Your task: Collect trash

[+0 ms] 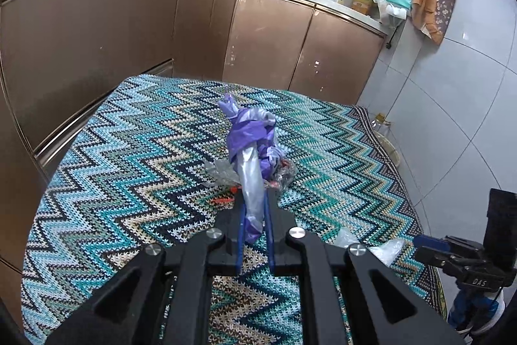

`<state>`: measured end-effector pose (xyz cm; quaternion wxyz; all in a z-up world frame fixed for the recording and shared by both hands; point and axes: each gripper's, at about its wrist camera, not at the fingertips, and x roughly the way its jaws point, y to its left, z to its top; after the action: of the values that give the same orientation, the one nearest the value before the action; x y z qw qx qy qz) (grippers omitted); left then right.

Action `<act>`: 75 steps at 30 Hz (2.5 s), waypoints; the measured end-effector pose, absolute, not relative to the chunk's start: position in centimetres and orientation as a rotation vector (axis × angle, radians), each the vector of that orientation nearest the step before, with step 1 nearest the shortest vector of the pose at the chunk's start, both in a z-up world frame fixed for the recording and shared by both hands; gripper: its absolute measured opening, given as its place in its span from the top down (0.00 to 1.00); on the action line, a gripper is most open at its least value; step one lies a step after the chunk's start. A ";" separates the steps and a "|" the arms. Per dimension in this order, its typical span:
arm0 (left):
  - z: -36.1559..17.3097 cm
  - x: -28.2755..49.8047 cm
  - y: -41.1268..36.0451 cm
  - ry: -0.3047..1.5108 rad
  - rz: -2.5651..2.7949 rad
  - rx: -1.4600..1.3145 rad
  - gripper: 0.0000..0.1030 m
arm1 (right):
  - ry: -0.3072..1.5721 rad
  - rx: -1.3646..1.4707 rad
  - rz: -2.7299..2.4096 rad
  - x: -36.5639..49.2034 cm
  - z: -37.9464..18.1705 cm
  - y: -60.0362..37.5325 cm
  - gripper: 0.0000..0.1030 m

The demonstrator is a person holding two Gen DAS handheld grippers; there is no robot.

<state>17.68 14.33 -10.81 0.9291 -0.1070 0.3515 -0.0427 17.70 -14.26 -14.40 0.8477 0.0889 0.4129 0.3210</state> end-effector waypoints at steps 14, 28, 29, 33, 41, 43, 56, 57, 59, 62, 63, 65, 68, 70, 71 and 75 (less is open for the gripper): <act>-11.3 18.0 15.1 0.729 -0.083 -0.229 0.91 | 0.949 0.242 0.703 20.7 -17.4 -12.7 0.80; -8.3 15.8 12.2 0.675 -0.143 -0.189 0.91 | 0.807 0.208 0.707 17.9 -12.6 -14.3 0.92; -8.1 15.6 11.7 0.673 -0.153 -0.183 0.91 | 0.792 0.211 0.700 17.8 -12.1 -14.7 0.92; -7.2 14.9 8.8 0.665 -0.208 -0.151 0.91 | 0.730 0.223 0.664 16.6 -10.2 -16.7 0.92; -5.6 14.3 1.4 0.653 -0.356 -0.091 0.91 | 0.596 0.263 0.486 14.2 -6.9 -23.7 0.92; -5.4 14.4 -1.1 0.656 -0.406 -0.070 0.91 | 0.568 0.271 0.419 13.3 -6.4 -26.0 0.92; -6.8 18.0 -18.2 0.713 -0.662 0.061 0.91 | 0.481 0.285 0.028 10.4 -6.1 -37.8 0.92; -7.1 18.2 -19.1 0.717 -0.674 0.069 0.91 | 0.483 0.284 0.012 10.5 -6.2 -38.1 0.92; -7.5 18.7 -20.6 0.722 -0.691 0.084 0.91 | 0.491 0.275 -0.021 10.8 -6.7 -38.9 0.92; -8.4 19.7 -22.9 0.738 -0.718 0.101 0.91 | 0.511 0.262 -0.058 11.6 -7.6 -39.4 0.92; -8.7 20.0 -23.4 0.742 -0.722 0.104 0.91 | 0.517 0.259 -0.064 11.9 -7.9 -39.5 0.92; -9.3 20.7 -24.4 0.753 -0.732 0.113 0.91 | 0.533 0.253 -0.076 12.5 -8.6 -39.7 0.92; -10.2 21.7 -25.4 0.772 -0.739 0.114 0.91 | 0.562 0.250 -0.085 13.6 -9.9 -40.0 0.92; -11.1 22.5 -26.2 0.788 -0.743 0.120 0.91 | 0.580 0.247 -0.092 14.2 -10.6 -40.2 0.92; -11.4 22.9 -26.4 0.794 -0.744 0.122 0.91 | 0.589 0.247 -0.094 14.7 -11.0 -40.4 0.92; -12.9 24.1 -27.5 0.827 -0.744 0.129 0.91 | 0.621 0.248 -0.106 15.8 -12.4 -40.9 0.92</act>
<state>24.14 -27.52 -12.88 0.8473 0.0612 0.3922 -0.3530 15.78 -40.88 -12.40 0.9432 0.1218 0.3048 -0.0520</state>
